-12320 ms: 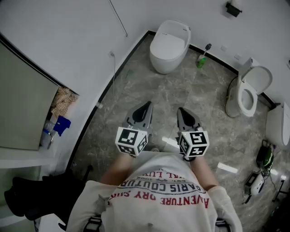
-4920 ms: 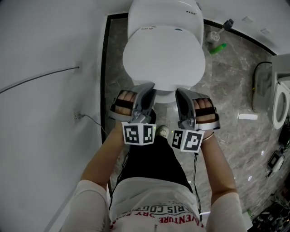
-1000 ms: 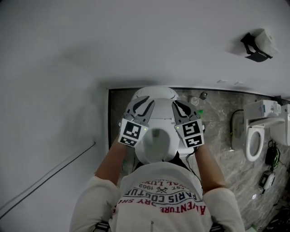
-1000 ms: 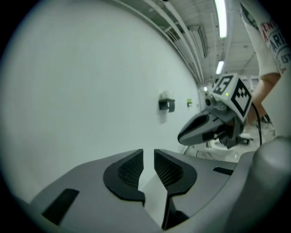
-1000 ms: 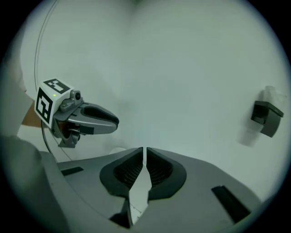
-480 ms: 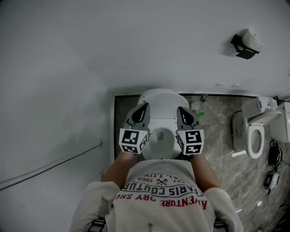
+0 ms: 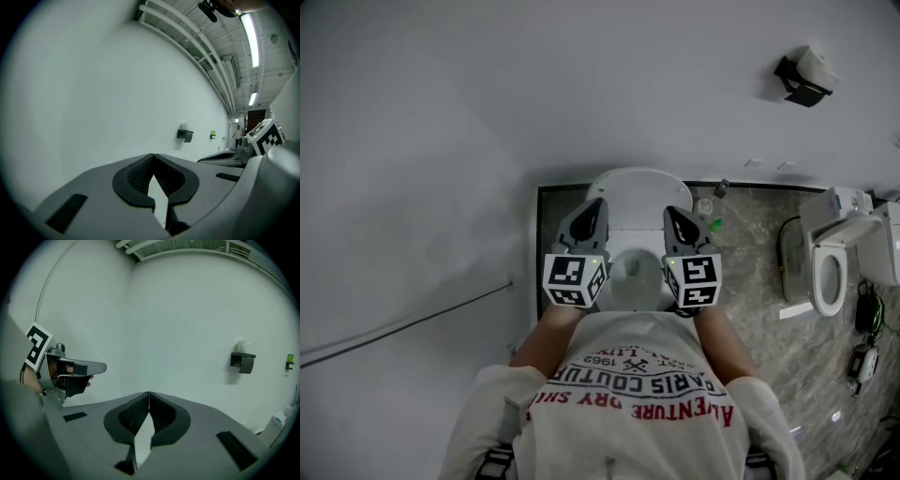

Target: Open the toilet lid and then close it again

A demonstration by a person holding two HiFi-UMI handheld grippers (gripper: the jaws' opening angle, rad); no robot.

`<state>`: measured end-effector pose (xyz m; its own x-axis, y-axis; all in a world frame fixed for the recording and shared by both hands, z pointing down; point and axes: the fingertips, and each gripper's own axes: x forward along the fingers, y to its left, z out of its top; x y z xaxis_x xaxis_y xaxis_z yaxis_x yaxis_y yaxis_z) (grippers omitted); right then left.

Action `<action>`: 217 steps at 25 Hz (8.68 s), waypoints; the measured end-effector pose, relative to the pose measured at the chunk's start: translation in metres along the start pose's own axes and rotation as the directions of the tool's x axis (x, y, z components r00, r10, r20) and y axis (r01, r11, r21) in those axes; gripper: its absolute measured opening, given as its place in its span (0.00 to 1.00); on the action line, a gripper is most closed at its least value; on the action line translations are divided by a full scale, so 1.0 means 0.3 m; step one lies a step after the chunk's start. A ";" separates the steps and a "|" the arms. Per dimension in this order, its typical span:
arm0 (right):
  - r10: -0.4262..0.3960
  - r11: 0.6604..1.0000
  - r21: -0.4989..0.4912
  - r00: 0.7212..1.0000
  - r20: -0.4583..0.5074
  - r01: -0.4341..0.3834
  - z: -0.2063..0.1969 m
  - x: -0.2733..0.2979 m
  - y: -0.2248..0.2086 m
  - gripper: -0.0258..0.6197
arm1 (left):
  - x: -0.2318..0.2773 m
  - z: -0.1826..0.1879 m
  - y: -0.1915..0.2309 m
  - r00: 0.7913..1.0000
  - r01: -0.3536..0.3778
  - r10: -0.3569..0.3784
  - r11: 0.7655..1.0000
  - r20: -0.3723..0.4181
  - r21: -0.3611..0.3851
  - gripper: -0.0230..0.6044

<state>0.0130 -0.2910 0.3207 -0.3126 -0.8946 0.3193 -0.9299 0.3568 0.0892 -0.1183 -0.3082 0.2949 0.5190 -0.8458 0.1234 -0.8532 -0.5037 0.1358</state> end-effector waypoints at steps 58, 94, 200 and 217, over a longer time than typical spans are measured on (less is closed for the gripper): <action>0.389 0.792 -0.231 0.759 -0.521 -0.565 -0.429 0.644 -0.203 0.17 | 0.693 -0.628 0.061 0.716 0.554 -0.083 0.670 -0.693 0.493 0.24; 0.197 0.703 -0.459 0.769 -0.608 -0.543 -0.576 0.211 -0.001 0.11 | 0.246 -0.712 -0.195 0.670 0.721 -0.289 0.472 -0.684 0.507 0.09; 0.341 0.899 -0.096 0.821 -0.458 -0.427 -1.332 -0.395 0.348 0.07 | -0.417 -1.361 -0.473 0.856 0.269 -0.147 0.945 -0.496 0.186 0.05; 0.224 0.971 -0.067 0.971 -0.079 -0.229 -0.285 -0.765 0.166 0.07 | -0.596 -0.185 -0.604 0.997 0.050 -0.043 0.993 -0.061 0.108 0.05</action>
<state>0.0550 -0.0450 0.3327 -0.4964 -0.7681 0.4044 -0.8185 0.5694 0.0768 -0.0537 -0.0559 0.3028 0.5577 -0.8109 0.1772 -0.8270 -0.5612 0.0345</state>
